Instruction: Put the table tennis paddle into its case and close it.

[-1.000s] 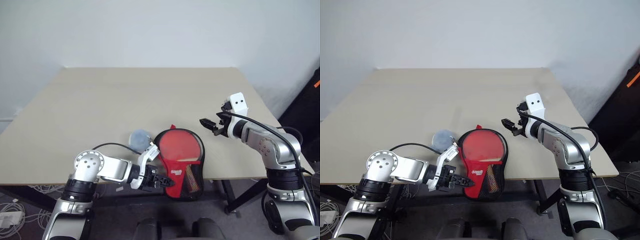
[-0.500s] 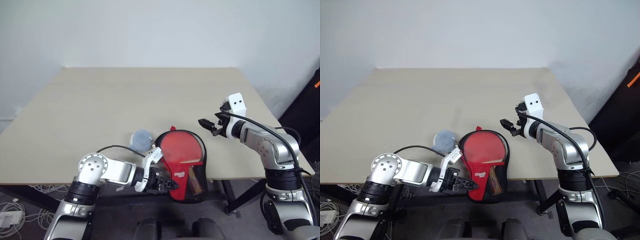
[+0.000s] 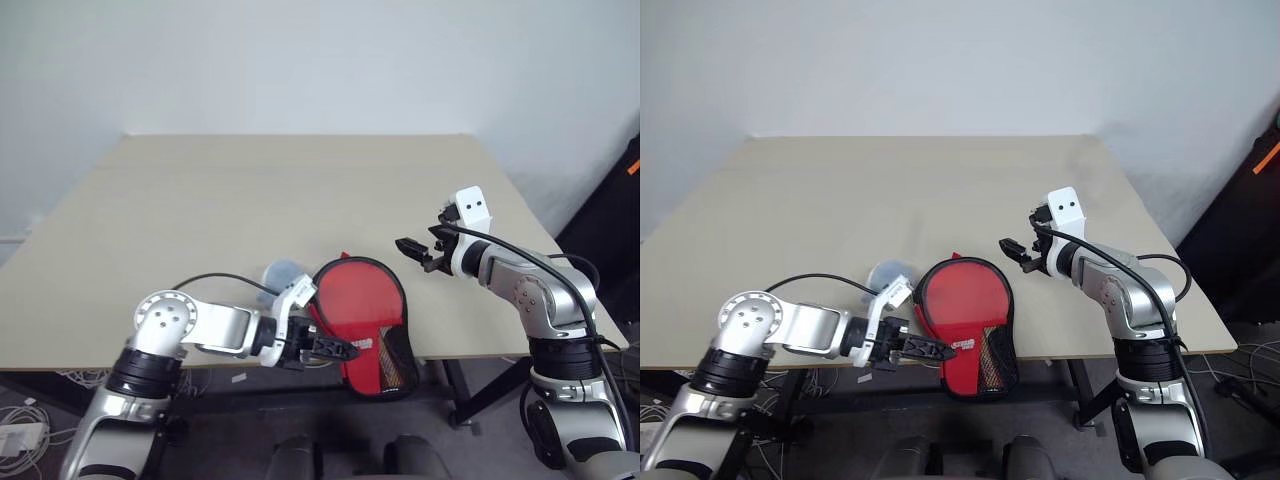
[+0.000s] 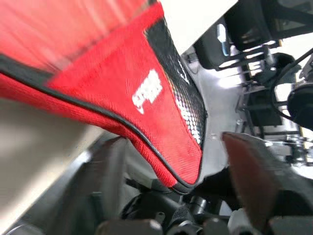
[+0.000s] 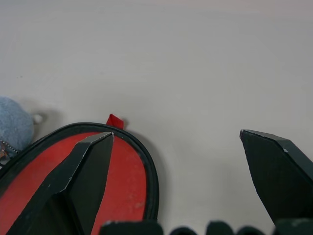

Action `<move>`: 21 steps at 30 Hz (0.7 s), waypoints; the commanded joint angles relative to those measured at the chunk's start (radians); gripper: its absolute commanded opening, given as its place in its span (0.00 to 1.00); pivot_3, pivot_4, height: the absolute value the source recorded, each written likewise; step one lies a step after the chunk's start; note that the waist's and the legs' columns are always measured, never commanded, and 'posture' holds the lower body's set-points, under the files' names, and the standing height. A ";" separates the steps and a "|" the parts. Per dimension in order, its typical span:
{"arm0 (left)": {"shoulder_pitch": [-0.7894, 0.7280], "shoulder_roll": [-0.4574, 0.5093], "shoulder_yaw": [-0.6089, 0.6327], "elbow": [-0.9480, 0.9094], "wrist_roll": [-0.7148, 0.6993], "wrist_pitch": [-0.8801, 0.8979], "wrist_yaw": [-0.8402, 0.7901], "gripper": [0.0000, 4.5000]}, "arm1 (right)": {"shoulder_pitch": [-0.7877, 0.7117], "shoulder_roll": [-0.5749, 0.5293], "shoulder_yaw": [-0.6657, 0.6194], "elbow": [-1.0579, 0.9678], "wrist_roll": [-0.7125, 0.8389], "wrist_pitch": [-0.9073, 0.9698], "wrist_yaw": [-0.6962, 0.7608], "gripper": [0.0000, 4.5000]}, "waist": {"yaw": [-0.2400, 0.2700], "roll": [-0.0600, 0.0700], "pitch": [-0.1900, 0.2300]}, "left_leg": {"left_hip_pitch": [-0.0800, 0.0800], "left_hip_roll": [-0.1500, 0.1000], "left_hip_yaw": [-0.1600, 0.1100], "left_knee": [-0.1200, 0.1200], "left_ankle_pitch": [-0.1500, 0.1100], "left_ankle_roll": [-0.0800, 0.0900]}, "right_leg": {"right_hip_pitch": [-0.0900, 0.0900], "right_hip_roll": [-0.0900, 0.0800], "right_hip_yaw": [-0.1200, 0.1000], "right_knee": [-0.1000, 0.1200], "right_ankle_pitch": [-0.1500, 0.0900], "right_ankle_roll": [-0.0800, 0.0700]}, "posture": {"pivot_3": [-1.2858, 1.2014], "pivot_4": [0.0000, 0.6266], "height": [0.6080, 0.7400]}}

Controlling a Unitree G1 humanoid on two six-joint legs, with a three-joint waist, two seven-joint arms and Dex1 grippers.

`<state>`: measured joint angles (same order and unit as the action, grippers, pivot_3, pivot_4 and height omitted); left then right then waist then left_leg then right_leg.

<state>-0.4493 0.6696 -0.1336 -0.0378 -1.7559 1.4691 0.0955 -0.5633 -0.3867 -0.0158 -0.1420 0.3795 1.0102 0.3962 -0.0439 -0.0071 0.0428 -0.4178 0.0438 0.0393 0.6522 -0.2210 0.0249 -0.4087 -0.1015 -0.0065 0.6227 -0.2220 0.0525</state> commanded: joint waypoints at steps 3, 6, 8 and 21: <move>-0.066 0.112 0.043 -0.066 -0.084 -0.033 -0.067 1.00 | -0.036 -0.008 -0.010 -0.006 -0.003 -0.026 0.006 1.00 | 0.000 -0.001 0.000 | 0.000 0.000 0.000 -0.001 -0.001 -0.003 | 0.000 0.000 0.000 0.000 0.000 0.000 | 0.52 0.00 1.00; -0.116 0.162 0.071 -0.107 -0.026 -0.039 -0.138 1.00 | -0.042 -0.008 -0.005 -0.001 -0.003 -0.028 0.011 1.00 | 0.001 -0.001 0.001 | 0.000 0.000 0.000 -0.001 -0.001 -0.004 | 0.000 0.000 0.000 0.000 0.000 0.000 | 0.52 0.00 1.00; -0.158 0.171 0.100 -0.100 0.011 -0.062 -0.195 1.00 | -0.046 -0.007 0.000 0.001 -0.003 -0.029 0.015 1.00 | 0.001 -0.001 0.001 | 0.000 0.000 0.000 -0.001 -0.001 -0.004 | 0.000 0.000 0.000 0.000 0.000 0.000 | 0.52 0.00 1.00; -0.165 0.266 0.042 0.113 0.925 -0.704 -0.829 1.00 | -0.042 0.002 0.035 -0.020 0.014 -0.022 0.053 0.86 | 0.000 0.000 0.002 | 0.001 0.000 0.002 -0.008 0.002 -0.009 | -0.002 0.001 0.001 -0.001 0.000 -0.001 | 0.52 0.00 1.00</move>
<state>-0.6221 0.9168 -0.0974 0.0522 -0.9157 0.8562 -0.6544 -0.5806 -0.3847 0.0275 -0.1243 0.3814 1.0017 0.4413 -0.0442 -0.0072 0.0447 -0.4167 0.0438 0.0410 0.6442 -0.2189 0.0160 -0.4111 -0.1009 -0.0059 0.6218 -0.2216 0.0519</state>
